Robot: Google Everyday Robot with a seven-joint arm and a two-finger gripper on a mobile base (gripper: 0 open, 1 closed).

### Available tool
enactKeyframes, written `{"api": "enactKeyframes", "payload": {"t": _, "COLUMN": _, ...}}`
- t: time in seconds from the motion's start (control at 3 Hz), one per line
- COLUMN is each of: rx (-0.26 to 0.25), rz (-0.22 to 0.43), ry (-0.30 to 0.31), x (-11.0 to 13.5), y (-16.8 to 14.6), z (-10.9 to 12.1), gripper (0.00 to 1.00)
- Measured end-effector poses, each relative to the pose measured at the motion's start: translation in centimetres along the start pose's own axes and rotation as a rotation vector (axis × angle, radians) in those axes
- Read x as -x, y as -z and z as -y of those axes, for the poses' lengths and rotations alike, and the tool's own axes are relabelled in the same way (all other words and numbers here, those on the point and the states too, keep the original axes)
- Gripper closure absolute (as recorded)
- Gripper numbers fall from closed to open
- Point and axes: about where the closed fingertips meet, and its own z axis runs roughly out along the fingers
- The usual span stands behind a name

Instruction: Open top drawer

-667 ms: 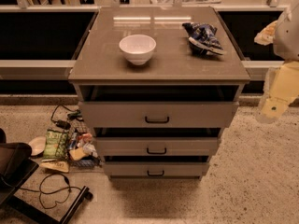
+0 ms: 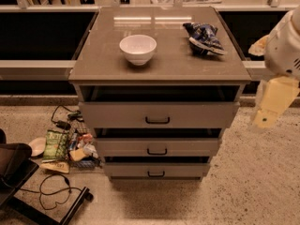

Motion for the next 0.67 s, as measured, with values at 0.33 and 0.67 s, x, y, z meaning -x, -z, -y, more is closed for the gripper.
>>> {"api": "enactKeyframes", "payload": {"t": 0.33, "rx": -0.030, "rz": -0.011, "ry": 0.082, "x": 0.4, "y": -4.2, "z": -1.8, "gripper": 0.00}}
{"api": "enactKeyframes", "payload": {"t": 0.67, "rx": -0.050, "rz": -0.036, "ry": 0.162, "x": 0.9, "y": -10.5, "z": -3.1, "gripper": 0.00}}
